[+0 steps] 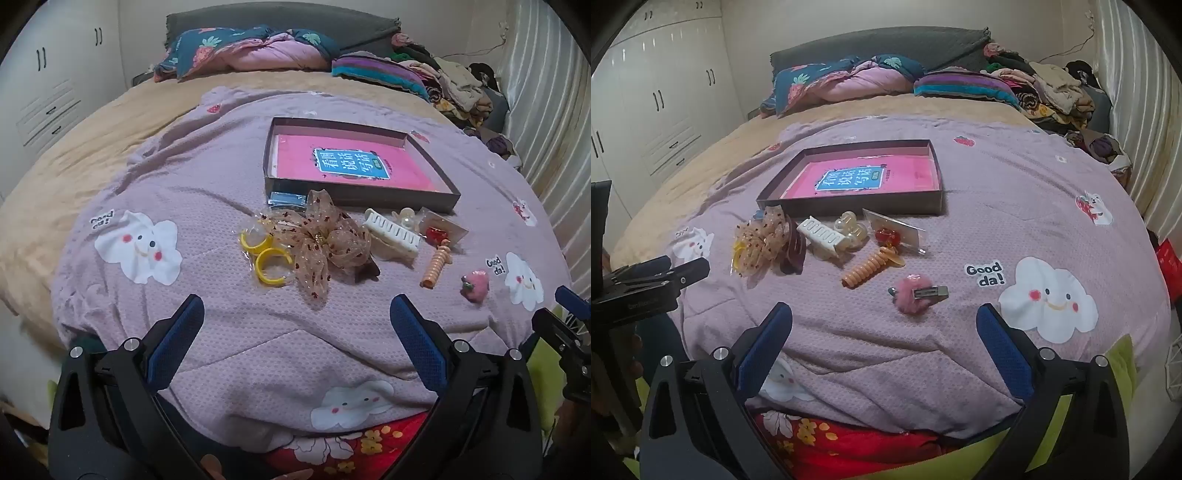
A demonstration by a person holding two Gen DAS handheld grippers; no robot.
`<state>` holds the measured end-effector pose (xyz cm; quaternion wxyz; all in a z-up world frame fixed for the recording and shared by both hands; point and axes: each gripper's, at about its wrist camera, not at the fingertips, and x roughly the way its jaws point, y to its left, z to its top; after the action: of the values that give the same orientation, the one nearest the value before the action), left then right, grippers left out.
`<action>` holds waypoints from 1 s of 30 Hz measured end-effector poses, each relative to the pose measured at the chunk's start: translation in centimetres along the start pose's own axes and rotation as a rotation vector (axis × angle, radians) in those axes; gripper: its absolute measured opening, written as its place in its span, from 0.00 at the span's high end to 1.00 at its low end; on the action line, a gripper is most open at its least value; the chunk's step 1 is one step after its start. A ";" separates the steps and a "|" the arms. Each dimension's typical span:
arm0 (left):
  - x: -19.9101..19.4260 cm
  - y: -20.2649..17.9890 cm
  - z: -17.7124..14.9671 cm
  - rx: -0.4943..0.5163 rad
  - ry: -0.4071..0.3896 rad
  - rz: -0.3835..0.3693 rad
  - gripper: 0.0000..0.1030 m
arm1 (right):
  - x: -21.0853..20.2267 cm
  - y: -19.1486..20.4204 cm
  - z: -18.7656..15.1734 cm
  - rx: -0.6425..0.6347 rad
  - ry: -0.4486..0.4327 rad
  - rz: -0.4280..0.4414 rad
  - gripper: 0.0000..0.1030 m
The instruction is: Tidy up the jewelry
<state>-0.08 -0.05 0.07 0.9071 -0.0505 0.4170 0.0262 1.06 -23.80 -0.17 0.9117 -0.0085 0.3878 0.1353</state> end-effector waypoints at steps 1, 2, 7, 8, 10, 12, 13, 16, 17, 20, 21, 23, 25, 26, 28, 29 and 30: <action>0.0 0.0 0.0 0.000 -0.001 0.000 0.08 | 0.1 0.1 0.0 -0.006 0.008 -0.003 0.04; 0.0 0.0 0.0 -0.003 0.004 -0.002 0.08 | 0.0 0.1 0.0 -0.004 0.004 -0.002 0.04; 0.1 0.1 0.1 -0.009 0.005 -0.009 0.08 | 0.0 0.1 -0.1 -0.002 0.007 0.006 0.04; 0.1 0.1 0.1 -0.009 0.005 -0.010 0.08 | -0.1 0.1 -0.1 -0.001 0.008 0.007 0.04; -0.3 0.4 0.2 0.000 0.002 -0.009 0.08 | -0.4 0.5 -0.2 -0.004 0.007 0.002 0.04; -0.4 0.4 0.3 0.003 0.001 -0.009 0.08 | -0.5 0.4 -0.1 -0.003 0.006 0.003 0.04; -0.5 0.4 0.3 0.003 0.000 -0.010 0.08 | -0.5 0.3 -0.1 -0.002 0.005 0.004 0.04; -0.7 0.0 0.0 0.009 -0.004 -0.008 0.08 | -0.4 0.2 -0.2 -0.004 0.001 0.003 0.04; -0.8 0.0 0.0 0.011 -0.005 -0.007 0.08 | -0.5 0.2 -0.2 -0.003 0.000 0.004 0.04; -1.0 0.0 0.0 0.011 -0.008 -0.008 0.08 | -0.6 0.2 0.0 -0.006 -0.001 0.009 0.04; -1.0 0.0 0.0 0.009 -0.008 -0.011 0.08 | -0.6 0.2 0.0 -0.007 -0.003 0.010 0.04; -1.1 -0.1 0.0 0.009 -0.011 -0.010 0.08 | -0.6 0.2 0.0 -0.006 -0.004 0.010 0.04; -1.2 -0.1 0.1 0.010 -0.014 -0.010 0.08 | -0.6 0.2 0.0 -0.007 -0.006 0.012 0.04; -1.1 0.2 0.2 0.009 -0.012 -0.012 0.08 | -0.7 0.2 0.0 -0.008 -0.007 0.012 0.04; -1.2 0.2 0.2 0.010 -0.013 -0.011 0.08 | -0.8 0.2 0.1 -0.011 -0.010 0.012 0.04; -1.2 0.2 0.2 0.011 -0.012 -0.010 0.08 | -0.8 0.2 0.1 -0.012 -0.011 0.013 0.04; -1.2 0.2 0.2 0.012 -0.014 -0.010 0.08 | -0.8 0.2 0.2 -0.013 -0.011 0.014 0.04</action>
<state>-0.70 0.16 1.14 0.9104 -0.0471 0.4107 0.0195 0.60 -23.76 0.51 0.9128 -0.0108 0.3820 0.1442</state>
